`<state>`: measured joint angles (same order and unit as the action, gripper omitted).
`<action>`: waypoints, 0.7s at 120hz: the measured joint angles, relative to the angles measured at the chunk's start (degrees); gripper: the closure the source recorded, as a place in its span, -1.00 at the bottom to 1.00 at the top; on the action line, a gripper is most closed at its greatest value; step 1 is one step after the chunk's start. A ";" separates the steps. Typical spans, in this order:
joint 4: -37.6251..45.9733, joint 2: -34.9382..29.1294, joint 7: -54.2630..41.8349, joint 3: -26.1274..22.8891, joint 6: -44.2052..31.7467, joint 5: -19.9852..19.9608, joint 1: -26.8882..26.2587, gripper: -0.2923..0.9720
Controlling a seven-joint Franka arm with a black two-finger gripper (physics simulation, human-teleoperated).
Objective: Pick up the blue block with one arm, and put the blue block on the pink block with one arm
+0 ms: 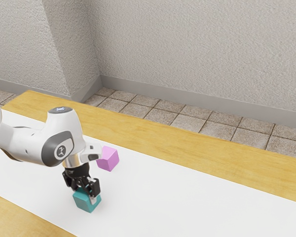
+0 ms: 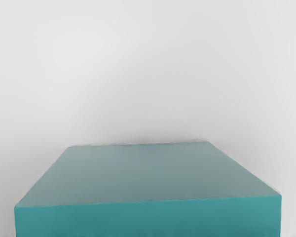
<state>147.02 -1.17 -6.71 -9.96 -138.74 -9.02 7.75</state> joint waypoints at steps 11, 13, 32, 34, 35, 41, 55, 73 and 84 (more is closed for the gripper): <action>-0.08 -0.32 0.05 0.10 0.14 0.04 0.18 -0.10; -0.10 -0.42 0.06 0.13 0.16 0.05 0.19 -0.09; -1.05 -1.15 0.16 0.82 0.56 0.32 0.10 -0.04; -1.41 -1.28 0.18 0.84 0.78 0.38 0.16 -0.04; -1.56 -1.34 0.19 0.85 0.88 0.41 0.18 -0.04; -2.14 -1.92 0.27 0.89 1.49 0.58 0.32 -0.04; -6.81 -2.89 0.46 1.55 4.27 1.92 -0.10 -0.03; -12.00 -3.36 0.76 3.19 9.71 4.02 0.13 -0.04; -16.53 -1.77 0.91 3.53 12.42 5.85 0.32 -0.05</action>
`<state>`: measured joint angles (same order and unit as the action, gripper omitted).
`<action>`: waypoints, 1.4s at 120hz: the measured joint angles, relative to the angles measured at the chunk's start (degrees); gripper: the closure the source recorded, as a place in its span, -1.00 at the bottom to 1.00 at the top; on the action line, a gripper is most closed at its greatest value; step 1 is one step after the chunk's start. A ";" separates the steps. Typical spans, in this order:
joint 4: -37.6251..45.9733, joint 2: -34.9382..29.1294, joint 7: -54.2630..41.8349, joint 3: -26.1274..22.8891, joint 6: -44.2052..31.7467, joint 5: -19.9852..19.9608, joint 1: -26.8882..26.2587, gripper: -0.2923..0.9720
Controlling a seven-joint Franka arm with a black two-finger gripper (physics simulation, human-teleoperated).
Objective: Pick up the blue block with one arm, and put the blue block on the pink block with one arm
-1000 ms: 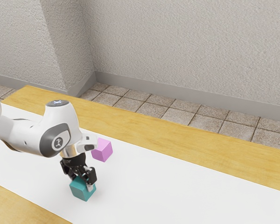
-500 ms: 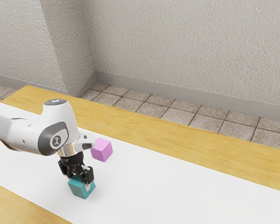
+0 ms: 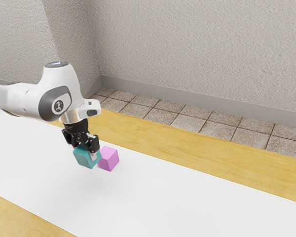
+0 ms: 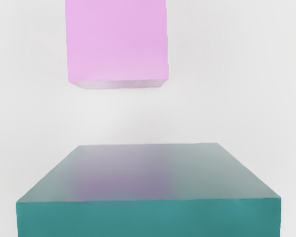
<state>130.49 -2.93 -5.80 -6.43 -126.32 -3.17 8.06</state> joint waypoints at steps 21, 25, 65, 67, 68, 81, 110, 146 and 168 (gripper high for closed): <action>-9.80 8.30 0.15 1.53 2.80 1.65 -0.82 -0.06; -11.26 9.55 0.15 1.63 3.11 1.80 -0.23 -0.06; -18.56 16.34 0.14 1.41 4.53 3.34 0.27 -0.06; -18.84 16.60 0.15 1.37 4.55 3.37 0.22 -0.06; -18.99 16.73 0.15 1.35 4.57 3.38 0.20 -0.06; -20.57 18.18 0.19 1.14 4.69 3.45 -0.02 -0.06; -21.31 19.49 0.25 0.57 4.85 3.50 -0.15 -0.06; -21.80 19.85 -0.36 0.19 5.19 3.28 -0.11 -0.32; -21.64 13.52 -0.61 0.41 6.72 2.91 -1.21 -0.42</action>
<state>108.85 10.58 -6.41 -6.02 -119.60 -0.26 6.85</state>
